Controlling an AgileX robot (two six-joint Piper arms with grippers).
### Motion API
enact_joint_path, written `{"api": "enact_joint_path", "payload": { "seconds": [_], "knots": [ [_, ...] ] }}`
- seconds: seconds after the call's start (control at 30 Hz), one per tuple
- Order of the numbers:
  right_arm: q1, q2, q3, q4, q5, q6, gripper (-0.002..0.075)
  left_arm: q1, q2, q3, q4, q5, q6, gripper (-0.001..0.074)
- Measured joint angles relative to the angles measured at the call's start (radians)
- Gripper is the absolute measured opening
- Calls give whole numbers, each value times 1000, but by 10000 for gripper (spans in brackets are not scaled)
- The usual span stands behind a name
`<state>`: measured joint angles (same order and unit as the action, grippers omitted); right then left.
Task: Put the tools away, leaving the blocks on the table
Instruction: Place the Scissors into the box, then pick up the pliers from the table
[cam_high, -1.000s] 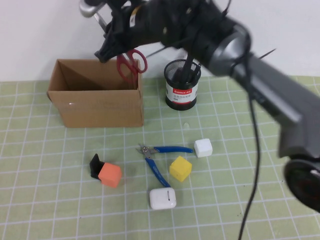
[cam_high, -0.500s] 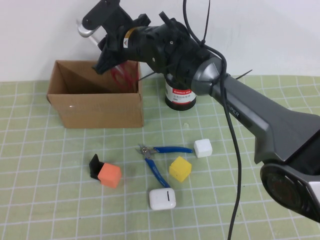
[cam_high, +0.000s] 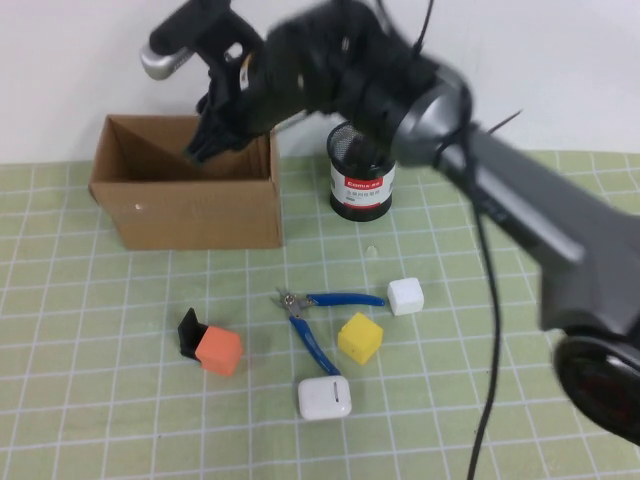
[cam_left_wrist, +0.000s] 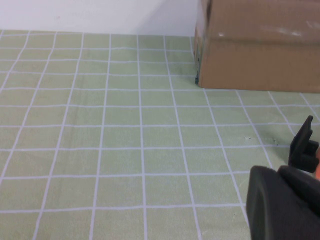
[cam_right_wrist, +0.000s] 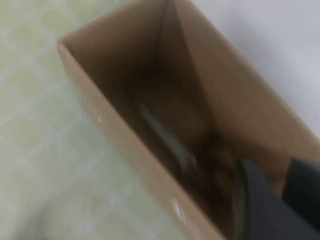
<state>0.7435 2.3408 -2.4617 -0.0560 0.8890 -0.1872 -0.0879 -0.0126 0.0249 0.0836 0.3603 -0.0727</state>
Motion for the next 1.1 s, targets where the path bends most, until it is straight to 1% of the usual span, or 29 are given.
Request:
{"api": "enact_joint_path", "payload": {
  "seconds": [0.1, 0.17, 0.23, 0.33, 0.47, 0.57, 0.67, 0.73, 0.77, 0.83, 0.97, 1.1],
  "knots": [
    [23, -73, -7, -89, 178, 9, 33, 0, 0, 0, 0, 0, 0, -4],
    [30, -102, -9, -145, 283, 14, 10, 0, 0, 0, 0, 0, 0, -3],
    [33, -112, -9, -172, 335, 45, -1, 0, 0, 0, 0, 0, 0, -3],
    [25, -119, 31, -172, 350, 114, -6, 0, 0, 0, 0, 0, 0, -3],
    [19, -133, 161, -152, 355, 139, -7, 0, 0, 0, 0, 0, 0, -4],
    [15, -148, 283, -89, 355, 141, -8, 0, 0, 0, 0, 0, 0, -4],
    [11, -152, 383, 19, 355, 120, -6, 0, 0, 0, 0, 0, 0, -3],
    [9, -147, 438, 87, 355, 86, 12, 0, 0, 0, 0, 0, 0, -4],
    [7, -142, 457, 110, 355, 74, 34, 0, 0, 0, 0, 0, 0, -3],
    [5, -120, 475, 147, 353, 53, 101, 0, 0, 0, 0, 0, 0, -4],
    [5, -69, 483, 155, 322, 41, 235, 0, 0, 0, 0, 0, 0, -4],
    [3, -21, 484, 155, 274, 37, 274, 0, 0, 0, 0, 0, 0, -3]
  ]
}}
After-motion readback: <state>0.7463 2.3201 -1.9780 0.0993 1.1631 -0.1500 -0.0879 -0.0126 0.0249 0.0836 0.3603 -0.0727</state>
